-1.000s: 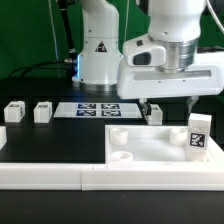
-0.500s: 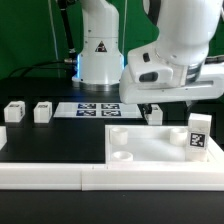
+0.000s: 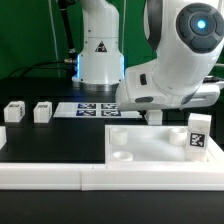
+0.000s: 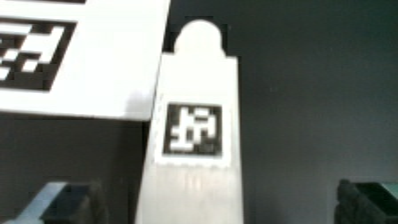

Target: Assemble square table

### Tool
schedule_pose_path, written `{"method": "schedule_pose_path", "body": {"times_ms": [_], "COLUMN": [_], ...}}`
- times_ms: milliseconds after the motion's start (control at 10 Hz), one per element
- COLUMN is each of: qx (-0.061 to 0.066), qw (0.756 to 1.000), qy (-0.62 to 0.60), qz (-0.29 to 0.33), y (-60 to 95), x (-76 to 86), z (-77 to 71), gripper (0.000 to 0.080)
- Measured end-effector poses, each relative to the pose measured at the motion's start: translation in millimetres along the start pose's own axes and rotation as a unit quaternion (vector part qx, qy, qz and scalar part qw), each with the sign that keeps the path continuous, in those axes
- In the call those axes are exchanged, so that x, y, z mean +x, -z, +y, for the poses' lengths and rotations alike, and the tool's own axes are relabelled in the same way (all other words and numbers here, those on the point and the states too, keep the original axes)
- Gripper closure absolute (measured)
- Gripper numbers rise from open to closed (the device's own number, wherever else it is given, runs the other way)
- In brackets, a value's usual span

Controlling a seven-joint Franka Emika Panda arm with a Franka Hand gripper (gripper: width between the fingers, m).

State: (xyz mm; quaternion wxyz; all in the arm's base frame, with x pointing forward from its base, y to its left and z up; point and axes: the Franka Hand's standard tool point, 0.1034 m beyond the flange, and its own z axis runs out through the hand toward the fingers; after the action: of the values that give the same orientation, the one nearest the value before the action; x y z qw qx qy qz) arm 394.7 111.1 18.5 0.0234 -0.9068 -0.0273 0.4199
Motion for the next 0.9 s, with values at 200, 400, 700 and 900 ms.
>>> {"method": "schedule_pose_path", "body": {"times_ms": [200,400,700,900], "qx": [0.001,0.001,0.000,0.000], "qw": [1.000,1.000,0.999,0.999], "qy": [-0.001,-0.002,-0.017,-0.028], "qz": [0.001,0.000,-0.030,-0.040], "y": [0.6,-0.3,-19.6,-24.8], "x": [0.5,0.2,-3.8,-3.8], "z": [1.3,2.0,5.9,7.5], "gripper": [0.0151,0.0151,0.0151,0.0151]}}
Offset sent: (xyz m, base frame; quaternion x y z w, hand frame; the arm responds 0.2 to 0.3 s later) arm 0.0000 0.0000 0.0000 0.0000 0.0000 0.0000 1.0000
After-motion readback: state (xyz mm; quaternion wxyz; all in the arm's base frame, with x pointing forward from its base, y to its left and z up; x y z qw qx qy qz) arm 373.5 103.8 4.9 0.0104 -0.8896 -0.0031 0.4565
